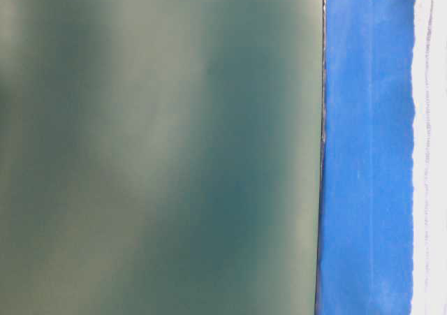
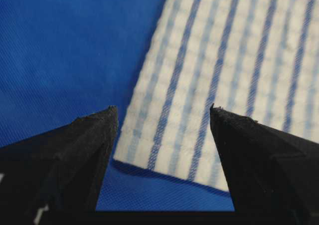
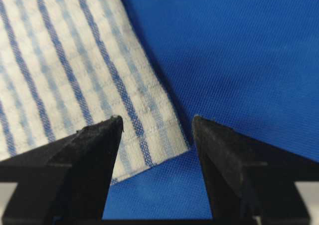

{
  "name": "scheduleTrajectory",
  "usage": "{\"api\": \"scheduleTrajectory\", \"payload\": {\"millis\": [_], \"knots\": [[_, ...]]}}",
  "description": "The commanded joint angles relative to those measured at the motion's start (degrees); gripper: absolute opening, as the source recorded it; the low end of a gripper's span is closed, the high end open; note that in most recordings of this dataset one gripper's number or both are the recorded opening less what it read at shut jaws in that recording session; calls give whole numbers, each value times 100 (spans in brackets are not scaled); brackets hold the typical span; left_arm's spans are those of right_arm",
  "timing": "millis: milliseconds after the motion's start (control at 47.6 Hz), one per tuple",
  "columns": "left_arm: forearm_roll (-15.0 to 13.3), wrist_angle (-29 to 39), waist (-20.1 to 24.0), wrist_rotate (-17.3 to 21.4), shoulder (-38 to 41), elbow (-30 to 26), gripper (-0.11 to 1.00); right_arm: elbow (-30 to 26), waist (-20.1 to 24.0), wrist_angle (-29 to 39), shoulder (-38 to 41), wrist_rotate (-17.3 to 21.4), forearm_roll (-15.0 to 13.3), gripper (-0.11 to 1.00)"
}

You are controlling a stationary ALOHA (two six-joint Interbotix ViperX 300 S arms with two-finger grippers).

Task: Fold the blue towel.
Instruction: 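Grasp the folded strip's left and right ends with both grippers, then lift the strip and rotate it to lie vertically on the table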

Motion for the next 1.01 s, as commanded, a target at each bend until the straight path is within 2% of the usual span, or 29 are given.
{"api": "scheduleTrajectory", "payload": {"millis": [0,168,399,525,609,756,819,988], "knots": [[9,-202,62,0,316,-97,67,-105,0,-202,167,-9,-18,61],[9,-308,185,-26,791,-97,67,-176,0,-272,580,-9,-9,61],[9,-281,229,-62,826,-97,67,-220,0,-264,642,-9,-18,61],[9,-149,237,-79,826,-105,58,-220,0,-246,642,-26,-18,58],[9,-18,237,-70,826,-114,43,-220,9,-229,642,-35,-18,46],[9,149,237,-44,835,-123,11,-220,0,-193,642,-53,-18,5],[9,149,237,-35,826,-123,4,-220,9,-202,642,-62,-18,4],[9,158,237,-26,809,-132,4,-220,0,-193,642,-53,-18,4]]}}
